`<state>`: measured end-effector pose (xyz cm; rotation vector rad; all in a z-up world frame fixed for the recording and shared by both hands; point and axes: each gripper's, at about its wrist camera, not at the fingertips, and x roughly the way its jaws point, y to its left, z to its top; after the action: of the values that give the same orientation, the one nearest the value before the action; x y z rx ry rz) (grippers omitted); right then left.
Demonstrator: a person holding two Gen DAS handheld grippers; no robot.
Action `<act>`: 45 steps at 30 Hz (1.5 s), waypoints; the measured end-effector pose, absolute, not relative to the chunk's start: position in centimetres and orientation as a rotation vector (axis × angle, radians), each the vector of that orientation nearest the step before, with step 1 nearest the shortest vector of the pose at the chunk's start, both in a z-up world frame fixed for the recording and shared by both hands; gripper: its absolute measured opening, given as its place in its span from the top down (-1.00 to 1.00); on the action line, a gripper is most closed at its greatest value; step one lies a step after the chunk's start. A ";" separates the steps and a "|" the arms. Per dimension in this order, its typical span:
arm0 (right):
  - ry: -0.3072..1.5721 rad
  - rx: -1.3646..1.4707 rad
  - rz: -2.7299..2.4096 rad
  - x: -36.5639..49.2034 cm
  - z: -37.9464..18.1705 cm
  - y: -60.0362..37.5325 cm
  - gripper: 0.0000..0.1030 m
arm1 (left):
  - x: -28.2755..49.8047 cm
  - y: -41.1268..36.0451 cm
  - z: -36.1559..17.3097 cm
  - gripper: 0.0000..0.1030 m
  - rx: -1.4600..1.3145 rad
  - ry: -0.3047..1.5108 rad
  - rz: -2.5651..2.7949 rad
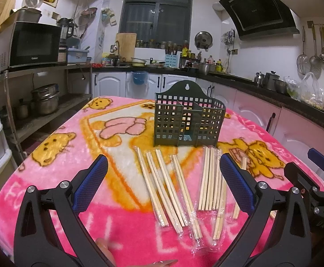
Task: Organize utensils
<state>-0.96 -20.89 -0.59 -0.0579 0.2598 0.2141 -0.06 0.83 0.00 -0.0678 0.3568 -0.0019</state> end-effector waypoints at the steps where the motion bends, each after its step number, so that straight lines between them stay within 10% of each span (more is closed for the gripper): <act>1: 0.260 -0.060 0.214 -0.9 -0.6 -20.8 -0.88 | 0.0 0.8 -0.1 -0.80 -0.067 0.357 -0.001; 45: 0.293 -0.084 0.270 0.5 -0.2 -20.1 -0.88 | 0.2 1.9 0.7 -0.80 -0.062 0.346 0.053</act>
<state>0.48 -20.13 -0.20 -0.0836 0.2933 0.2699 0.18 1.94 0.67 -0.0621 0.3463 0.0535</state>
